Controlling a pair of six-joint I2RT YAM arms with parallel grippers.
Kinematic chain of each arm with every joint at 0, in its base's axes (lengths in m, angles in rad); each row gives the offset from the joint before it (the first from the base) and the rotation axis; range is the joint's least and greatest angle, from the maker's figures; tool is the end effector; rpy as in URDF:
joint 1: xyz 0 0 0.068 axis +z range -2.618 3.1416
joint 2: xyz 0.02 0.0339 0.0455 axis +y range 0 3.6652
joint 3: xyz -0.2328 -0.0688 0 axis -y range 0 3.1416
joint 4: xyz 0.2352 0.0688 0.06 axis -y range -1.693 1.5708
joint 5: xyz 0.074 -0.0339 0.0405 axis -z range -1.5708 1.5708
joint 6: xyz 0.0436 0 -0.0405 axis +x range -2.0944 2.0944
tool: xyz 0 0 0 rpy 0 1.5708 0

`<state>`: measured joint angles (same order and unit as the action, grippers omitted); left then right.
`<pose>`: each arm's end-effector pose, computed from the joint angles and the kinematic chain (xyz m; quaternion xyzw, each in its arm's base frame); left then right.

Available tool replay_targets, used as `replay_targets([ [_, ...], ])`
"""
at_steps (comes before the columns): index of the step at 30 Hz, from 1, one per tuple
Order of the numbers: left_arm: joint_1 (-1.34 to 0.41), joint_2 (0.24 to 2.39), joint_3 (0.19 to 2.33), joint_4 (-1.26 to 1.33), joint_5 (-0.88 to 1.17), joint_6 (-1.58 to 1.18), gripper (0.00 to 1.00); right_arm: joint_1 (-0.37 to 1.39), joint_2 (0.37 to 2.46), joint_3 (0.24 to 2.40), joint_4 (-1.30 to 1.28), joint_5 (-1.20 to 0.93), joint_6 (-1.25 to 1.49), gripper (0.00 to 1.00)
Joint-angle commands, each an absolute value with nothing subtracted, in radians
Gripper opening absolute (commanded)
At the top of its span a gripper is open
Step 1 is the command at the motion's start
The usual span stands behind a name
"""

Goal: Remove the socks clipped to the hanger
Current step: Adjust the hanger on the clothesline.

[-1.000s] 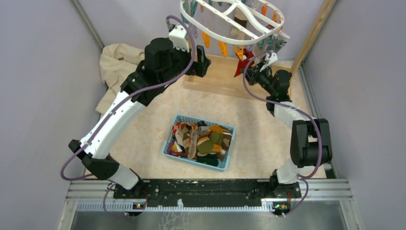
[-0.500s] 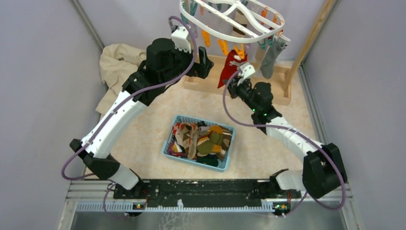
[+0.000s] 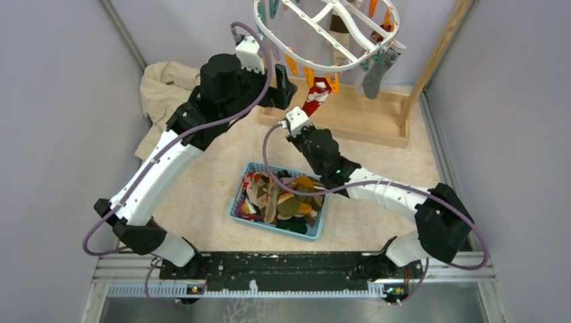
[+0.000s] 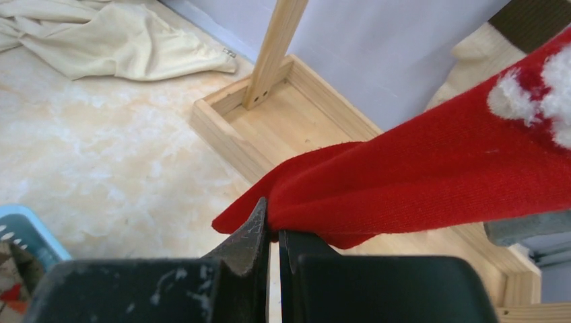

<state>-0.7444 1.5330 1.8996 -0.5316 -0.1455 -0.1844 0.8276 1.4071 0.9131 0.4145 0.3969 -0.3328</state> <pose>0.2432 -0.2154 0.4672 0.1651 0.7443 -0.2392 0.6013 0.2367 0.2326 0.2754 -0.2830 0.6757 0.0225 0.6803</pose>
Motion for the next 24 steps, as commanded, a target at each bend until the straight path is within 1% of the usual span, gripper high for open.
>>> replay_targets([
  [1, -0.746, 1.471, 1.928, -0.544, -0.200, -0.158, 0.99, 0.864, 1.448, 1.003, 0.408, 0.458, -0.411, 0.00],
  [8, -0.719, 1.453, 1.949, -0.567, -0.254, -0.125, 0.99, 0.872, 1.473, 1.050, 0.407, 0.489, -0.489, 0.00],
  [13, -0.647, 1.481, 1.980, -0.552, -0.199, -0.135, 0.99, 0.884, 1.437, 1.011, 0.432, 0.527, -0.548, 0.00],
  [18, -0.634, 1.586, 2.119, -0.566, -0.155, -0.125, 0.99, 0.888, 1.393, 0.978, 0.451, 0.599, -0.600, 0.00],
  [24, -0.634, 1.681, 2.290, -0.550, -0.152, -0.112, 0.99, 0.888, 1.326, 0.919, 0.464, 0.680, -0.636, 0.00],
])
